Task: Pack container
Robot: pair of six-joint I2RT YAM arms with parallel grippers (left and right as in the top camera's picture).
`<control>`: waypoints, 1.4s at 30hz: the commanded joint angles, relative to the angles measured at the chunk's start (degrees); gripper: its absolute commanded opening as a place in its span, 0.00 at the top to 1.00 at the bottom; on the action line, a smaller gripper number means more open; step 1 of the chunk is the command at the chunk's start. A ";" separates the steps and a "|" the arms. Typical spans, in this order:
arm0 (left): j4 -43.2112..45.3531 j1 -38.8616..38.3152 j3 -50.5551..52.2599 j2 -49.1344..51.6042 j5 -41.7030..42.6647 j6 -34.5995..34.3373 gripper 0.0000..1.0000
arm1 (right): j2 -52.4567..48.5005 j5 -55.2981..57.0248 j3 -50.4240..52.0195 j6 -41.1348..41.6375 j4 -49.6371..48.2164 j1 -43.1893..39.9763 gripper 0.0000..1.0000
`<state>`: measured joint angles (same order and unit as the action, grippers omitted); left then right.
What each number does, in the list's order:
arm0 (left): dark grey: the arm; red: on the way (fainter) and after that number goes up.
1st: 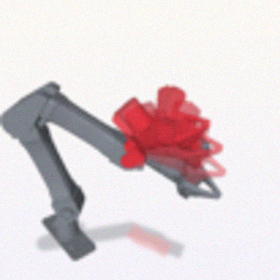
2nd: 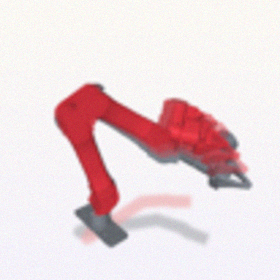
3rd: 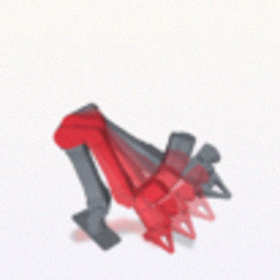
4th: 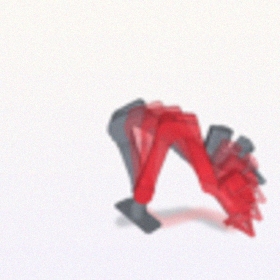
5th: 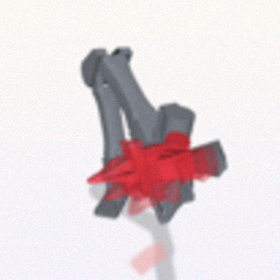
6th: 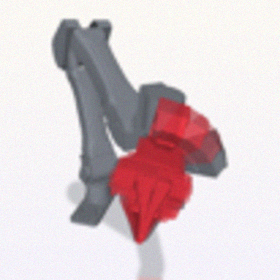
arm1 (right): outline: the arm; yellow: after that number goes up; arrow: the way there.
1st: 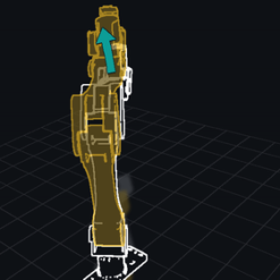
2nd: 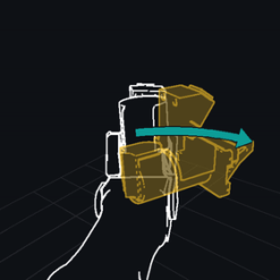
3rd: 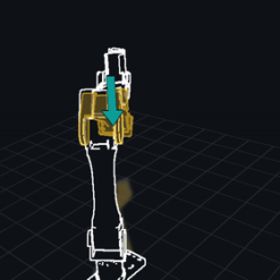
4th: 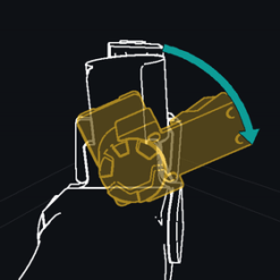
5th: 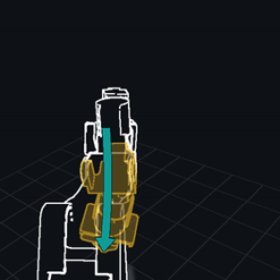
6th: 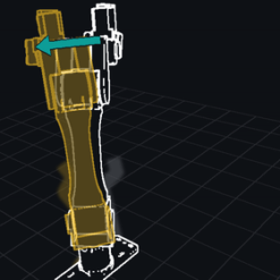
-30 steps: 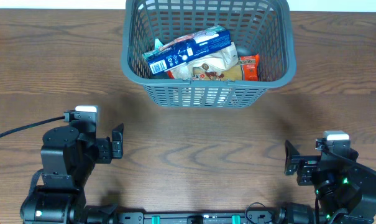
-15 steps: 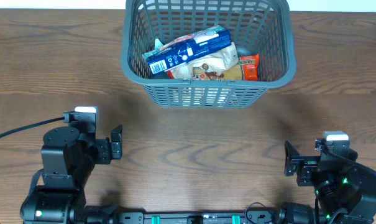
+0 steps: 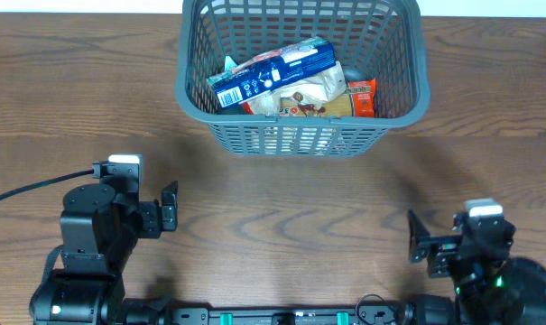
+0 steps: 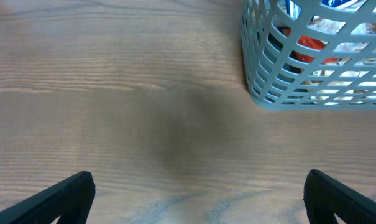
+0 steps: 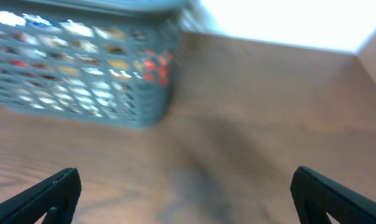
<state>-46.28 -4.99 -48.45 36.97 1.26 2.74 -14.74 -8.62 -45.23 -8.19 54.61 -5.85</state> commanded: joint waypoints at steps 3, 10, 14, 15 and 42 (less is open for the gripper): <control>-0.11 -0.22 -0.09 0.00 -0.46 -0.70 0.01 | 9.49 -4.07 10.32 -0.44 -8.70 4.83 0.01; -0.11 -0.22 -0.09 0.00 -0.46 -0.70 0.01 | 14.16 -3.72 24.20 -0.52 -26.56 8.50 0.01; -0.11 -0.22 -0.09 0.00 -0.46 -0.70 0.01 | 14.16 -2.10 30.93 -3.98 -37.24 10.64 0.01; -0.11 -0.22 -0.09 0.00 -0.48 -0.70 0.01 | 14.16 -2.10 32.44 -5.11 -38.93 10.88 0.01; -0.11 -0.22 -0.09 0.00 -0.46 -0.70 0.01 | 14.43 11.04 43.12 -5.55 -46.51 10.64 0.01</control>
<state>-46.41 -4.99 -48.45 37.01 1.26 2.74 -0.95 1.91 -2.66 -15.09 7.99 4.47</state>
